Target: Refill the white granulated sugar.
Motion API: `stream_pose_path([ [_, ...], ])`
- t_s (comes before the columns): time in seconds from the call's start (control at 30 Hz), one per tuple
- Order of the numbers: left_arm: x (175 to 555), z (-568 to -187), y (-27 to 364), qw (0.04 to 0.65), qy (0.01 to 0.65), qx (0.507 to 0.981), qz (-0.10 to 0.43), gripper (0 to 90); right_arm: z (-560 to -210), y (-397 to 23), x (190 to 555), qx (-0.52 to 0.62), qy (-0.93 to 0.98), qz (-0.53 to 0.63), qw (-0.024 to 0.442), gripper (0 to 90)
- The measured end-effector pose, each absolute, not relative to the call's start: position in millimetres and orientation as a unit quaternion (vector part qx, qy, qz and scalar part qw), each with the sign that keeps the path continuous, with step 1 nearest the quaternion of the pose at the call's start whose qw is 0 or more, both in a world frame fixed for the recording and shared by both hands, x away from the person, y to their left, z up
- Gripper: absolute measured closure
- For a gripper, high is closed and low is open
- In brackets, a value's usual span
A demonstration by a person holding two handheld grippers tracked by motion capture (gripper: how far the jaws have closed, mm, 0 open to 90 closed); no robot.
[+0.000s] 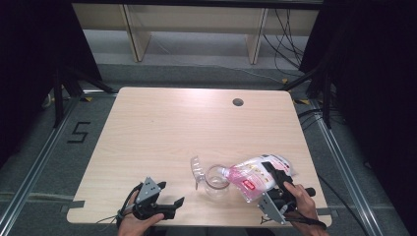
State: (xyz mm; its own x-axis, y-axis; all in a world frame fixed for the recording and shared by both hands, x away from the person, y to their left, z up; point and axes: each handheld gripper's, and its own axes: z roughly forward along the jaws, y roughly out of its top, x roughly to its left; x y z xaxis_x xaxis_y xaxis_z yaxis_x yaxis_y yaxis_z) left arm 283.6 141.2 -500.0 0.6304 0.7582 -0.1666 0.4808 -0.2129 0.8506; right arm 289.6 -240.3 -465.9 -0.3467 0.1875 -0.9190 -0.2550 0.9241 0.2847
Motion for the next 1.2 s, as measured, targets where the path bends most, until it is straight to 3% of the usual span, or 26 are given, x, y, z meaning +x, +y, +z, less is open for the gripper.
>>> stream_pose_path([
  [1.2, 283.0, -499.7, 143.1, 0.477, 0.402, 0.767, 0.148, 15.4, -468.7, -230.9, 286.0, -0.087, 0.770, 0.121, 0.621, 53.0],
])
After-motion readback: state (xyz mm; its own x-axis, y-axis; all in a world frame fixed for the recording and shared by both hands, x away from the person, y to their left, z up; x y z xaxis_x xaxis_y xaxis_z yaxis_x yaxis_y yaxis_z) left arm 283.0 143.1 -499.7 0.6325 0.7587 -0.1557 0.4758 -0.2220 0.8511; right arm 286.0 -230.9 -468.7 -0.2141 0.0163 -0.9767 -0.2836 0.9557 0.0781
